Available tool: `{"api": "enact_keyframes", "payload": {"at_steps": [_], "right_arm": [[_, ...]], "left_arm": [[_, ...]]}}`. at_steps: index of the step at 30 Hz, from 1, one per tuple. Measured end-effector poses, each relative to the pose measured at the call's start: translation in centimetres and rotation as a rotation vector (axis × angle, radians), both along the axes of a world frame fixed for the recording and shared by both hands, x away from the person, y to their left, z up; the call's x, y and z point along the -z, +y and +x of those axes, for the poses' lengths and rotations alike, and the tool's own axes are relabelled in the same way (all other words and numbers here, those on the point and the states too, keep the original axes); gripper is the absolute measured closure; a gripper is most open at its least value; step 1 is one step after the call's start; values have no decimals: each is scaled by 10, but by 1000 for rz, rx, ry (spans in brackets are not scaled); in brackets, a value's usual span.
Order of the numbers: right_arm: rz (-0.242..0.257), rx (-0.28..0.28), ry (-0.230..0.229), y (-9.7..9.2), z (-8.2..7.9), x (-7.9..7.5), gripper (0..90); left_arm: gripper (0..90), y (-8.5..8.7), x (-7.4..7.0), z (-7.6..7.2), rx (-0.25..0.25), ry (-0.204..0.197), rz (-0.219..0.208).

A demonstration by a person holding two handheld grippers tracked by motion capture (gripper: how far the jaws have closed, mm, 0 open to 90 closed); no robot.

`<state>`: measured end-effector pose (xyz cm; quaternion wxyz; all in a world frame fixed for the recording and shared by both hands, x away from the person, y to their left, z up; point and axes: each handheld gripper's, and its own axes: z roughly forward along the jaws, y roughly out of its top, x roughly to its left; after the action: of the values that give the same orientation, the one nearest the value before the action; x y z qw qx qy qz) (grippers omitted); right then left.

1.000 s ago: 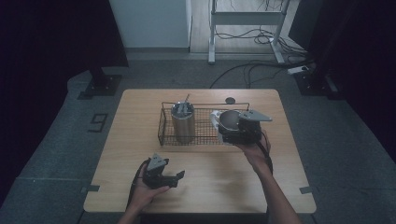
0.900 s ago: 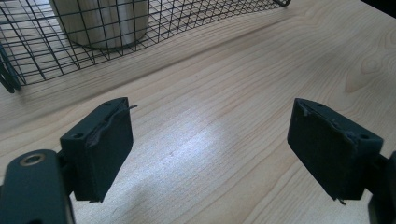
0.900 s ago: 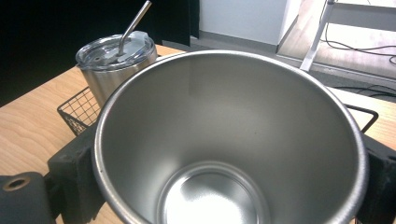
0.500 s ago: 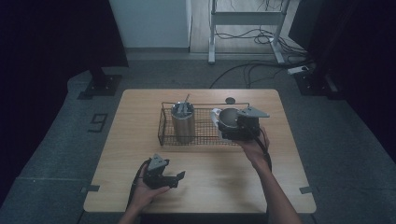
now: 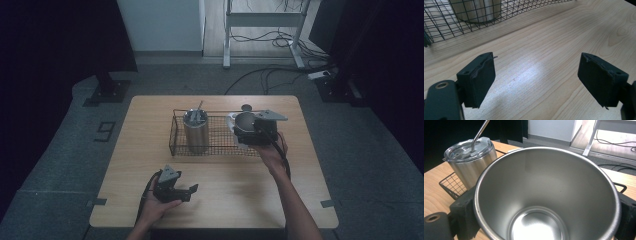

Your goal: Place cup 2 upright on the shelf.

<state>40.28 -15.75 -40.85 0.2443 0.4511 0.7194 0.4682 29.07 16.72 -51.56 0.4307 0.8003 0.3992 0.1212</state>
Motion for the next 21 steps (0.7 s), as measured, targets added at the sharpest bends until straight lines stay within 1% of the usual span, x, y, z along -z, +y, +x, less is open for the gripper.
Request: {"api": "enact_keyframes", "payload": {"at_steps": [7, 15, 20, 21], "right_arm": [[7, 4, 11, -1, 9, 4, 67], [2, 7, 10, 1, 17, 0, 67], [5, 11, 12, 2, 24, 1, 67], [-2, 12, 18, 3, 28, 2, 67]], "left_arm": [[150, 0, 0, 0, 1, 1, 0], [150, 0, 1, 0, 1, 4, 1], [150, 1, 1, 0, 3, 3, 4], [150, 1, 0, 0, 2, 4, 3]]}}
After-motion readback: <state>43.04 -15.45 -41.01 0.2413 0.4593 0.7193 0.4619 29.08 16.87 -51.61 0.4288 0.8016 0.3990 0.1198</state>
